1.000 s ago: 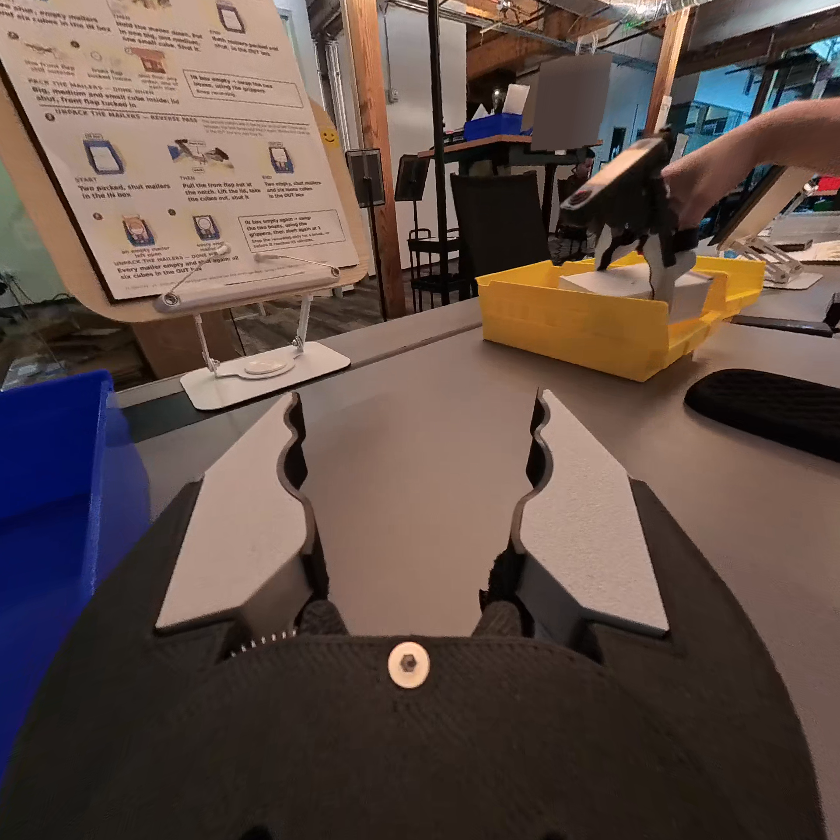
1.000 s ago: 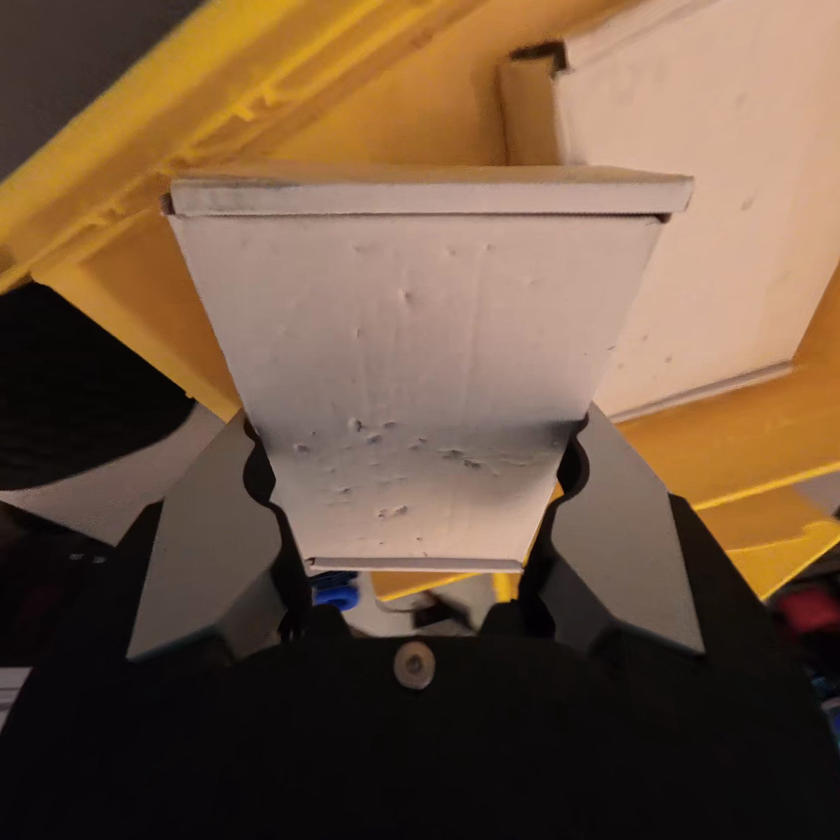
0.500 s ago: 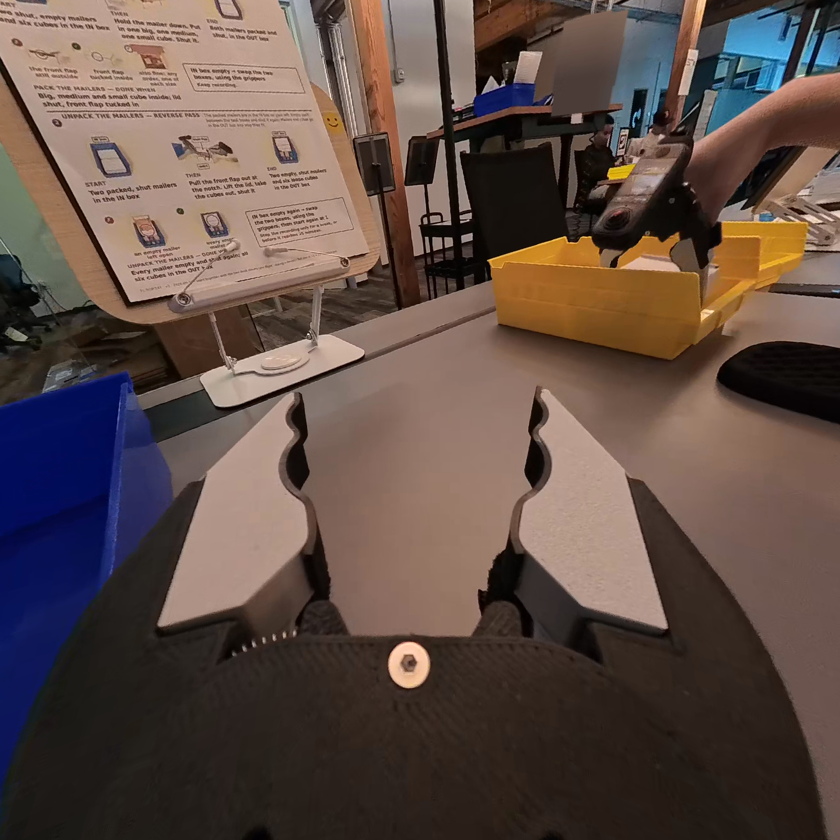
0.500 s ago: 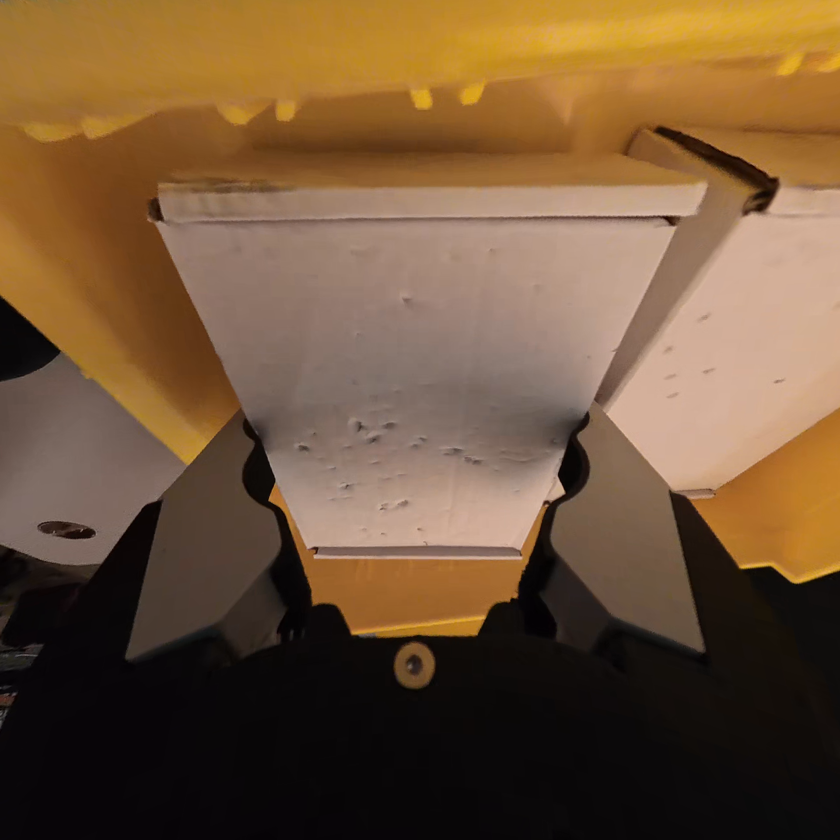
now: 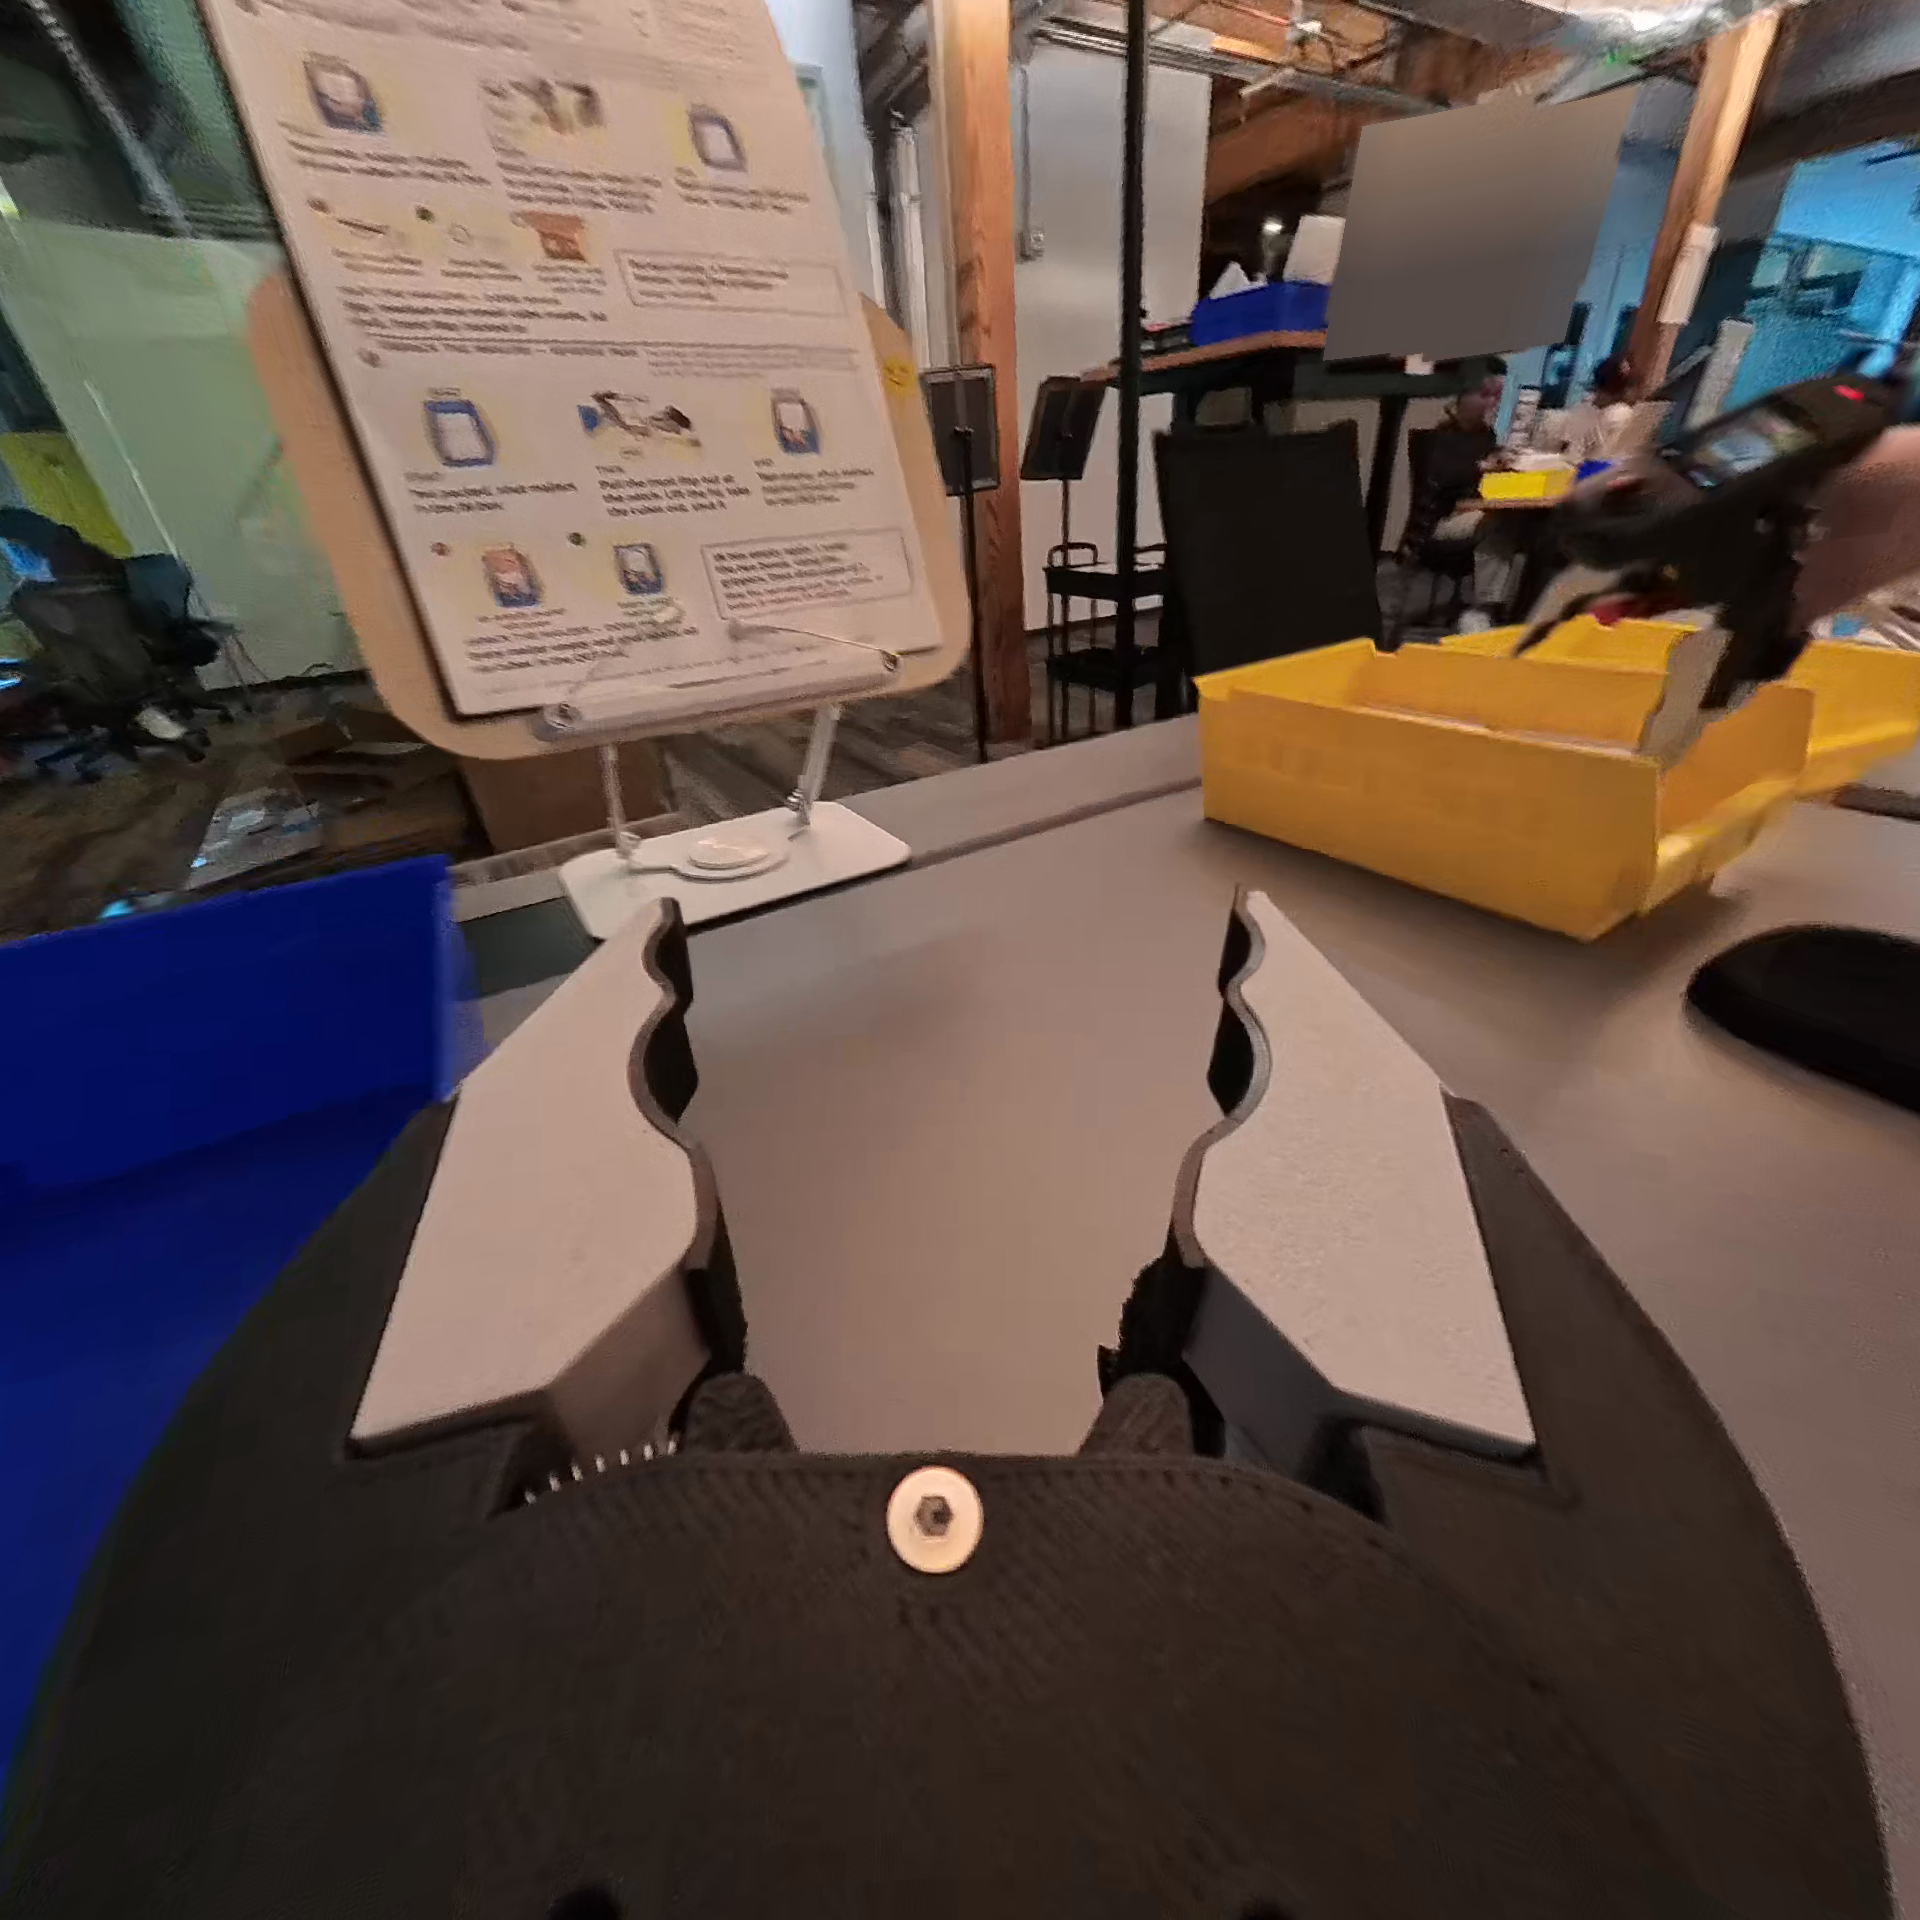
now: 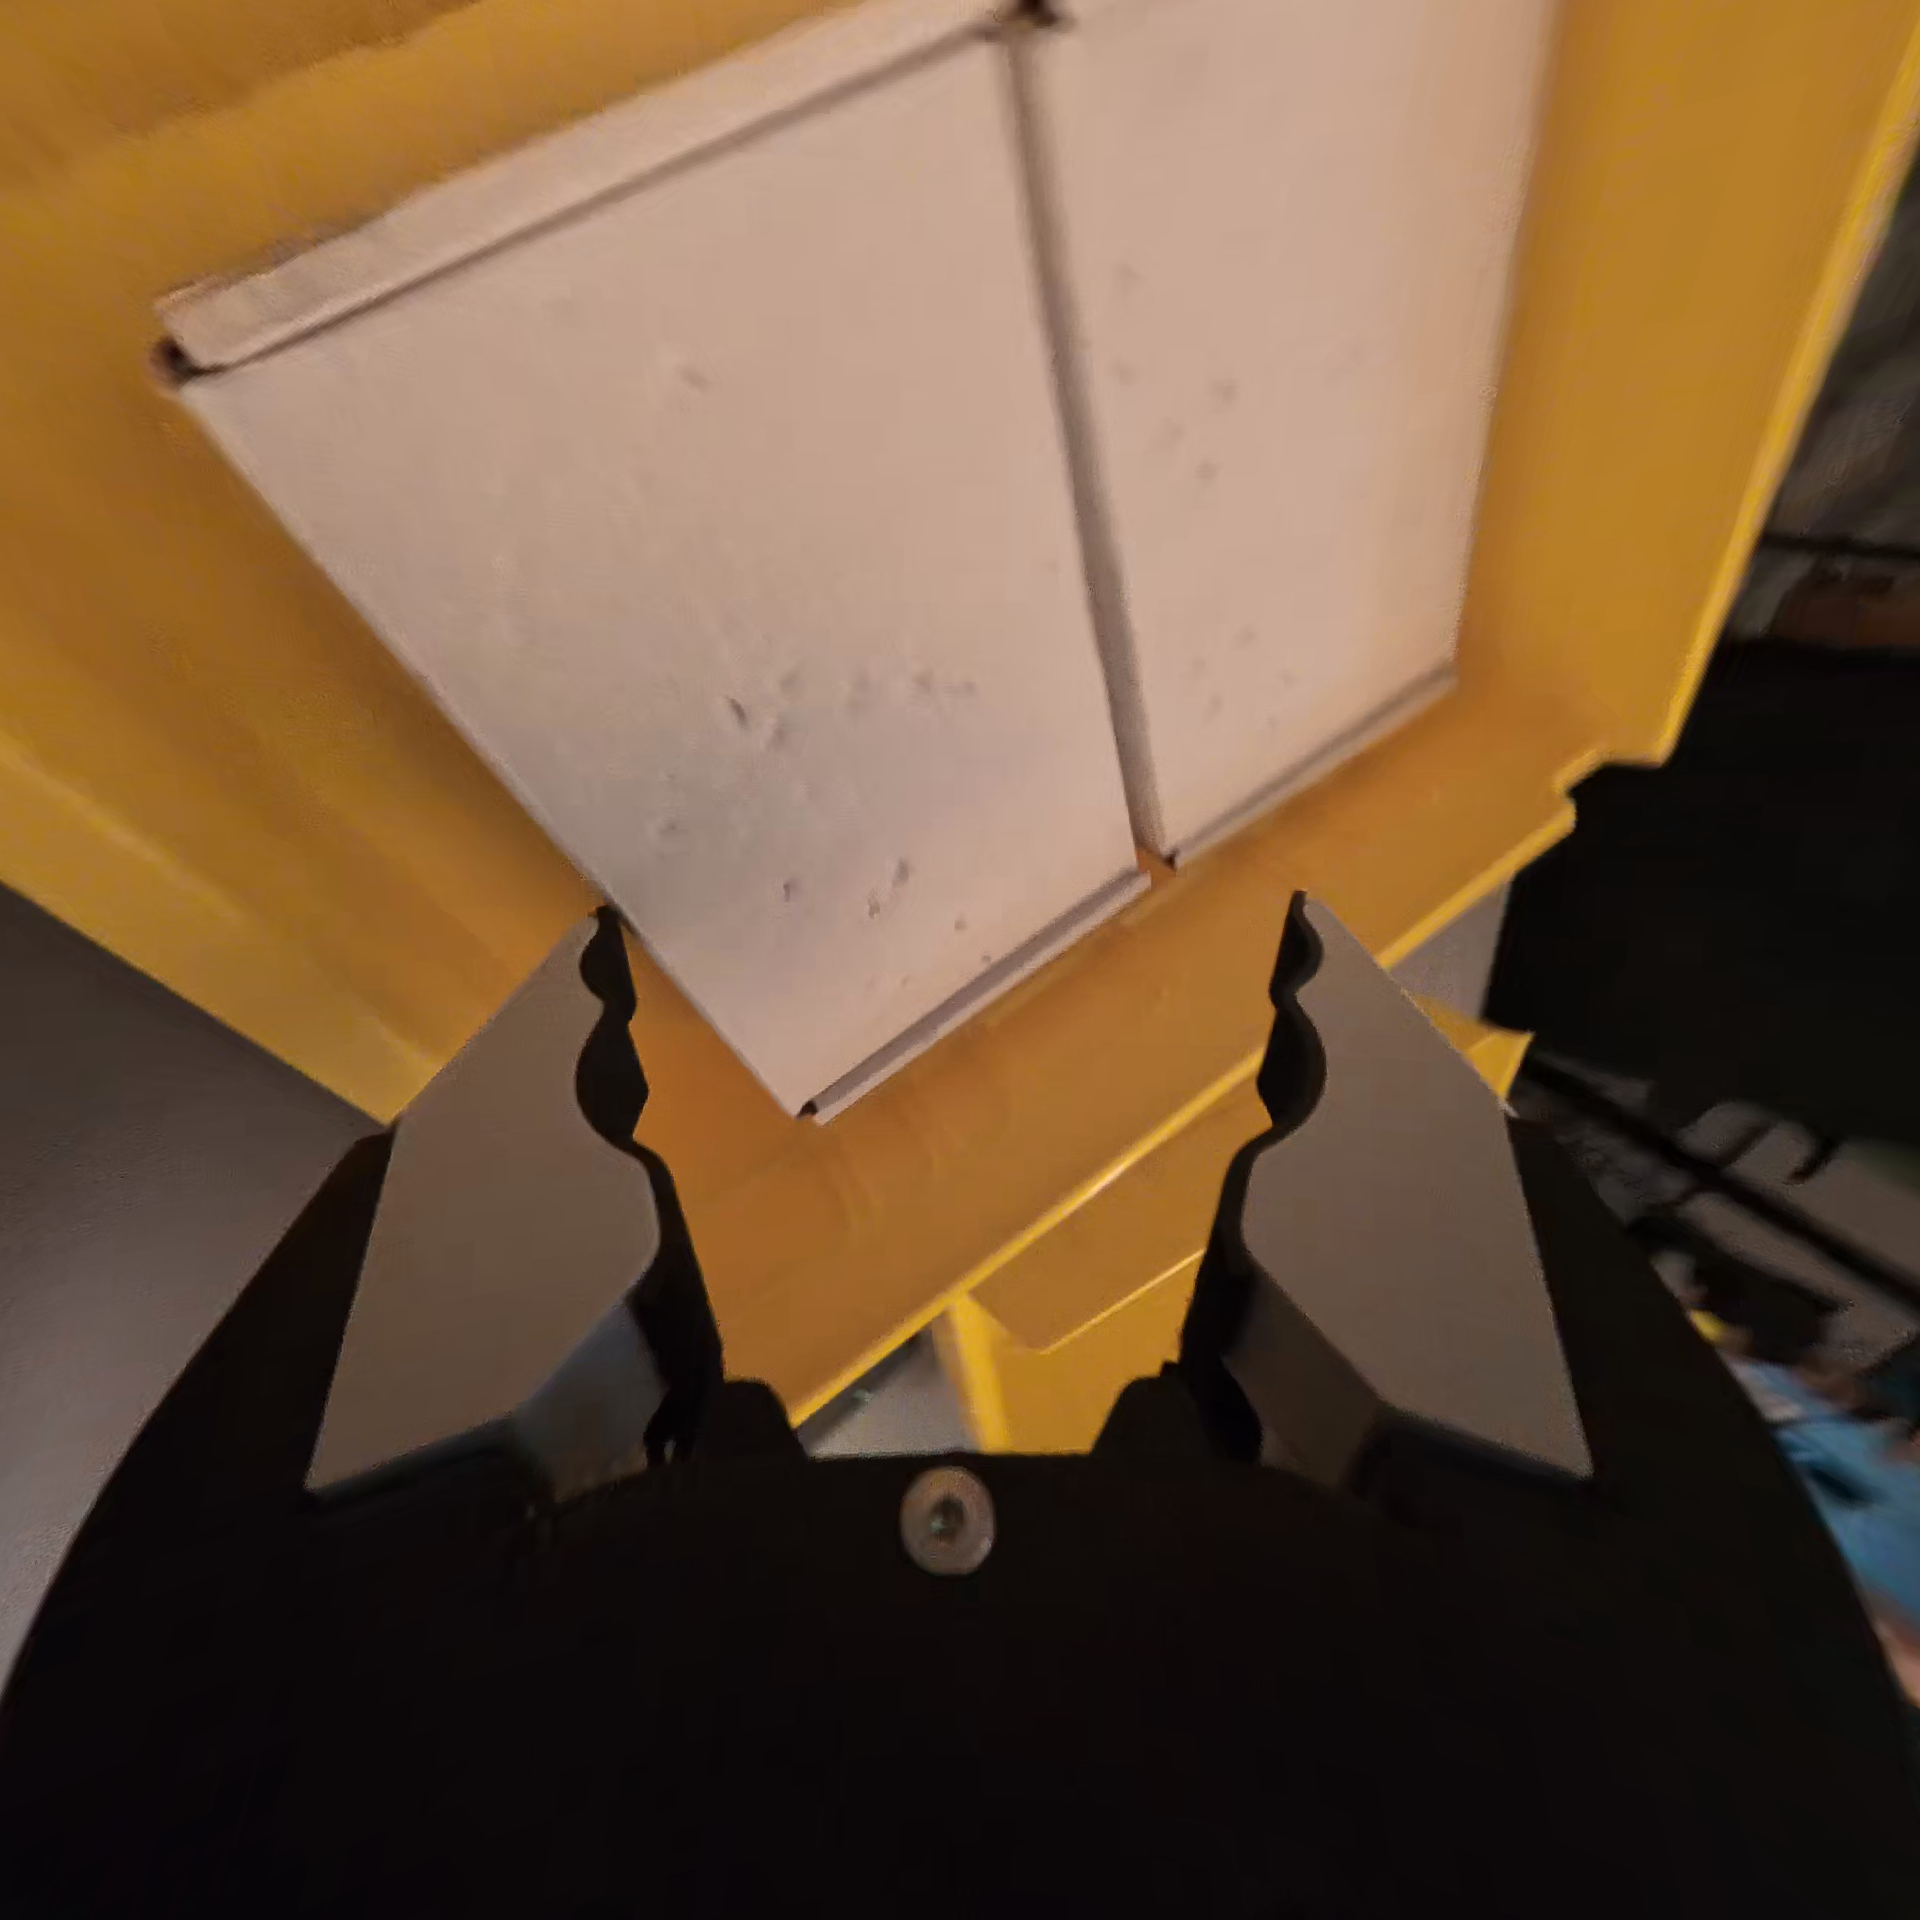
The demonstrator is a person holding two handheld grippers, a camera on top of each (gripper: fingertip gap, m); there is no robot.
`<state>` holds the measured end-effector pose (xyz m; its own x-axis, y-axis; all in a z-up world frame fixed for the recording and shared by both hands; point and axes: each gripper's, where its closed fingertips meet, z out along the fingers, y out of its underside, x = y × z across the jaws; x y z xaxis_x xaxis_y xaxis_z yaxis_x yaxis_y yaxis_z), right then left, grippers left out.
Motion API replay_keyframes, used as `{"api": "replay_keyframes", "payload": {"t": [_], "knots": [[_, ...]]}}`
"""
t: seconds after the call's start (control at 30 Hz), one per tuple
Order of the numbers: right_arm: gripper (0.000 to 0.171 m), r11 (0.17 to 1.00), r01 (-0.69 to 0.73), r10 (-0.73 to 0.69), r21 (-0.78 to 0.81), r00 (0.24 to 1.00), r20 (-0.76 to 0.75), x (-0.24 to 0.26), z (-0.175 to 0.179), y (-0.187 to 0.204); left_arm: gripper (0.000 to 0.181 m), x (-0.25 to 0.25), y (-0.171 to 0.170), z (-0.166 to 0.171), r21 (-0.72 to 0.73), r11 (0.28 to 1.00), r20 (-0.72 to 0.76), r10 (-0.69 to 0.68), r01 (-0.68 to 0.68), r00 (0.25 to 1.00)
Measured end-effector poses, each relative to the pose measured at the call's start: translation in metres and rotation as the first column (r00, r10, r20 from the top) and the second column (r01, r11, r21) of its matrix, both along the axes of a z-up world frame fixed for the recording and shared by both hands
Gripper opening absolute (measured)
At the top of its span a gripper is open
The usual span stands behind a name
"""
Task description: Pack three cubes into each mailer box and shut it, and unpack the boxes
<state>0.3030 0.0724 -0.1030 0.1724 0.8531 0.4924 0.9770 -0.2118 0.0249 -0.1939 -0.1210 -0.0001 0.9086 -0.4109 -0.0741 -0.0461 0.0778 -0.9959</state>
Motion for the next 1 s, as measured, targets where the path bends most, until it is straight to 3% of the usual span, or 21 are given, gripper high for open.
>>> {"api": "replay_keyframes", "payload": {"t": [0.1, 0.2, 0.27, 0.33, 0.4, 0.47, 0.53, 0.6, 0.67, 0.73, 0.83, 1.0], "knots": [[0.119, 0.967, 0.245, -0.218, 0.063, 0.934, -0.283, 0.023, 0.022, 0.009, 0.101, -0.053, -0.002, 0.028, -0.022, 0.976, -0.037, 0.214, -0.215, 0.976], [0.121, 0.867, 0.497, -0.434, -0.024, 0.731, -0.527, 0.056, 0.031, 0.014, 0.112, -0.166, -0.01, 0.05, -0.075, 0.827, -0.074, 0.553, -0.557, 0.83], [0.121, 0.773, 0.626, -0.545, -0.105, 0.57, -0.614, 0.08, 0.028, 0.013, 0.116, -0.241, -0.016, 0.052, -0.126, 0.731, -0.044, 0.671, -0.671, 0.74], [0.117, 0.697, 0.678, -0.611, -0.232, 0.393, -0.687, 0.085, 0.017, 0.004, 0.12, -0.298, -0.016, 0.031, -0.25, 0.677, -0.007, 0.714, -0.692, 0.7], [0.091, 0.67, 0.659, -0.63, -0.341, 0.261, -0.731, 0.078, 0.003, -0.004, 0.119, -0.328, -0.008, 0.0, -0.375, 0.684, 0.062, 0.692, -0.625, 0.719], [0.07, 0.647, 0.624, -0.668, -0.438, 0.188, -0.72, 0.069, -0.014, -0.013, 0.106, -0.341, 0.003, -0.017, -0.389, 0.729, 0.147, 0.652, -0.563, 0.744], [0.064, 0.636, 0.579, -0.695, -0.51, 0.143, -0.705, 0.058, -0.025, -0.019, 0.107, -0.347, 0.013, -0.032, -0.382, 0.753, 0.165, 0.627, -0.537, 0.762], [0.054, 0.629, 0.565, -0.671, -0.534, 0.046, -0.74, 0.054, -0.019, -0.014, 0.109, -0.342, 0.022, -0.054, -0.447, 0.749, 0.129, 0.594, -0.489, 0.794], [0.051, 0.599, 0.595, -0.684, -0.536, 0.032, -0.729, 0.056, -0.023, -0.013, 0.1, -0.336, 0.029, -0.074, -0.513, 0.733, 0.093, 0.565, -0.447, 0.82], [0.048, 0.608, 0.586, -0.673, -0.535, 0.024, -0.739, 0.05, -0.021, -0.011, 0.076, -0.337, 0.031, -0.085, -0.537, 0.715, 0.079, 0.571, -0.447, 0.817], [0.044, 0.588, 0.585, -0.69, -0.558, 0.004, -0.723, 0.044, -0.023, -0.013, 0.006, -0.321, 0.036, -0.086, -0.517, 0.776, 0.131, 0.488, -0.36, 0.863], [0.041, 0.564, 0.595, -0.73, -0.572, 0.037, -0.682, 0.034, -0.023, -0.023, 0.003, -0.319, 0.037, -0.087, -0.481, 0.788, 0.107, 0.487, -0.383, 0.867]]}}
